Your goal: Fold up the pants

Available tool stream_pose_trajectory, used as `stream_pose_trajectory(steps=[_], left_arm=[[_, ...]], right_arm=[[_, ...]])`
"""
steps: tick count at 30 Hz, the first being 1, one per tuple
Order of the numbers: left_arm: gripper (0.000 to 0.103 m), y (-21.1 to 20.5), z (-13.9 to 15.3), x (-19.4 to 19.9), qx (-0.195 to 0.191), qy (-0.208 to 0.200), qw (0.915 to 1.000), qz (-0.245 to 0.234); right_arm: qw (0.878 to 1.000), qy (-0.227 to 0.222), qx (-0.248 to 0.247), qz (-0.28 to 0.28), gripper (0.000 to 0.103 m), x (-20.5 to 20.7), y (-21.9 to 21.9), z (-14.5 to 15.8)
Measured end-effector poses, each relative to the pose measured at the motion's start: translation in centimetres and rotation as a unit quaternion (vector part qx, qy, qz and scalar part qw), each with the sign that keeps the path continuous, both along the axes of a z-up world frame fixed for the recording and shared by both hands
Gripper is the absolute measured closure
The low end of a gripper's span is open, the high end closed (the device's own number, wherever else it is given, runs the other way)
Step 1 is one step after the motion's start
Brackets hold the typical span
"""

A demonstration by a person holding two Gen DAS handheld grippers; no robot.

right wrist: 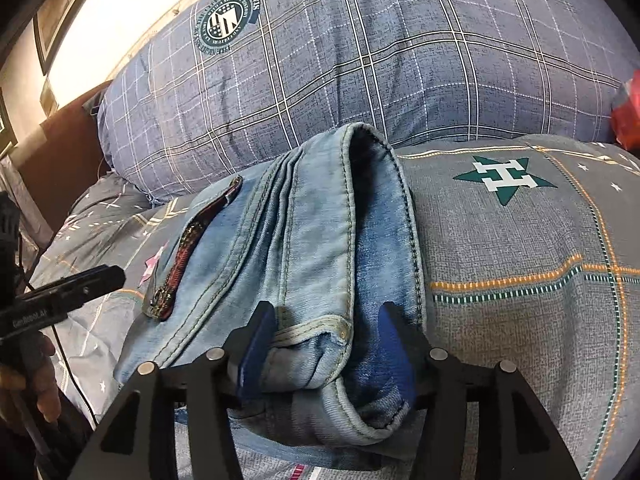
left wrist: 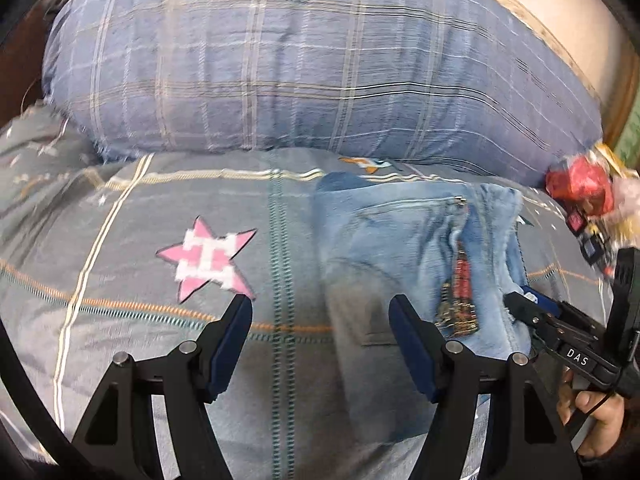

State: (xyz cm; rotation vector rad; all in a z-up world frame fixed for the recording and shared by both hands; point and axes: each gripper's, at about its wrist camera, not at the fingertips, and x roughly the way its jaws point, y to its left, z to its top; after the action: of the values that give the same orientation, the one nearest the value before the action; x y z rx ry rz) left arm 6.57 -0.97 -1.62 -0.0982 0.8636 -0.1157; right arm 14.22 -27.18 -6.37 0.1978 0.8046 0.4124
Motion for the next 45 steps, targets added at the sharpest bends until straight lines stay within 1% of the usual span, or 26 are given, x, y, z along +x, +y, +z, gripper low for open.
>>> stream_pose_trajectory(steps=[3,7,18,19,20,21,23,25,26,28,30,33,35,39,41,45], left_arm=[[0.031,1.0,0.0,-0.2,-0.004,0.002,0.9999,0.013],[0.031,1.6,-0.1,-0.6,-0.007,0.005,0.9998,0.017],[0.031,0.4,-1.8,0.7,-0.023,0.040,0.9989,-0.004],[0.031,0.4,-1.8,0.9,-0.024,0.042,0.9988,-0.006],[0.031,0.3,-1.9,0.9,-0.025,0.049,0.9985,-0.007],[0.031,0.2,-1.9,1.0,-0.027,0.049,0.9984,-0.008],[0.031,0.2,-1.8,1.1,-0.030,0.051,0.9982,-0.009],[0.031,0.2,-1.8,1.4,-0.034,0.054,0.9979,-0.009],[0.031,0.2,-1.8,1.6,-0.037,0.056,0.9977,-0.009],[0.031,0.1,-1.8,1.8,-0.041,0.057,0.9975,-0.010],[0.029,-0.2,-1.7,2.1,-0.043,0.058,0.9973,-0.014],[0.028,-0.6,-1.7,2.8,-0.043,0.064,0.9969,-0.016],[0.028,-0.5,-1.8,3.1,-0.047,0.067,0.9965,-0.016],[0.027,-0.5,-2.1,3.3,-0.055,0.070,0.9959,-0.015],[0.027,-0.5,-2.1,3.4,-0.055,0.071,0.9958,-0.017],[0.027,-0.6,-2.0,3.4,-0.050,0.072,0.9959,-0.021]], right_arm=[[1.000,0.001,0.001,0.000,0.045,0.0,0.0,0.1],[1.000,0.002,0.002,-0.001,0.044,0.1,0.1,0.2],[1.000,0.000,0.010,0.001,0.043,0.1,-0.3,0.1],[1.000,-0.001,0.011,0.000,0.041,0.1,-0.4,0.2],[1.000,-0.005,0.014,-0.002,0.038,0.0,-0.5,0.3],[1.000,-0.019,0.021,-0.010,0.035,-0.3,-0.9,0.7],[0.998,-0.045,0.034,-0.026,0.019,-0.6,-1.8,1.5],[0.996,-0.058,0.054,-0.040,0.012,-0.8,-2.8,1.9],[0.995,-0.055,0.064,-0.043,0.011,-0.7,-3.1,1.8],[0.995,-0.030,0.087,-0.043,0.009,-0.1,-3.4,1.1],[0.996,0.000,0.085,-0.041,0.008,0.5,-3.2,0.1],[0.996,0.050,0.069,-0.041,0.005,1.4,-2.7,-1.7],[0.995,0.048,0.081,-0.042,0.002,1.4,-3.0,-1.8],[0.995,0.049,0.082,-0.043,0.002,1.5,-3.1,-2.0],[0.995,0.048,0.082,-0.042,0.002,1.5,-3.1,-2.1],[0.993,0.048,0.102,-0.043,0.002,2.0,-3.4,-2.4]])
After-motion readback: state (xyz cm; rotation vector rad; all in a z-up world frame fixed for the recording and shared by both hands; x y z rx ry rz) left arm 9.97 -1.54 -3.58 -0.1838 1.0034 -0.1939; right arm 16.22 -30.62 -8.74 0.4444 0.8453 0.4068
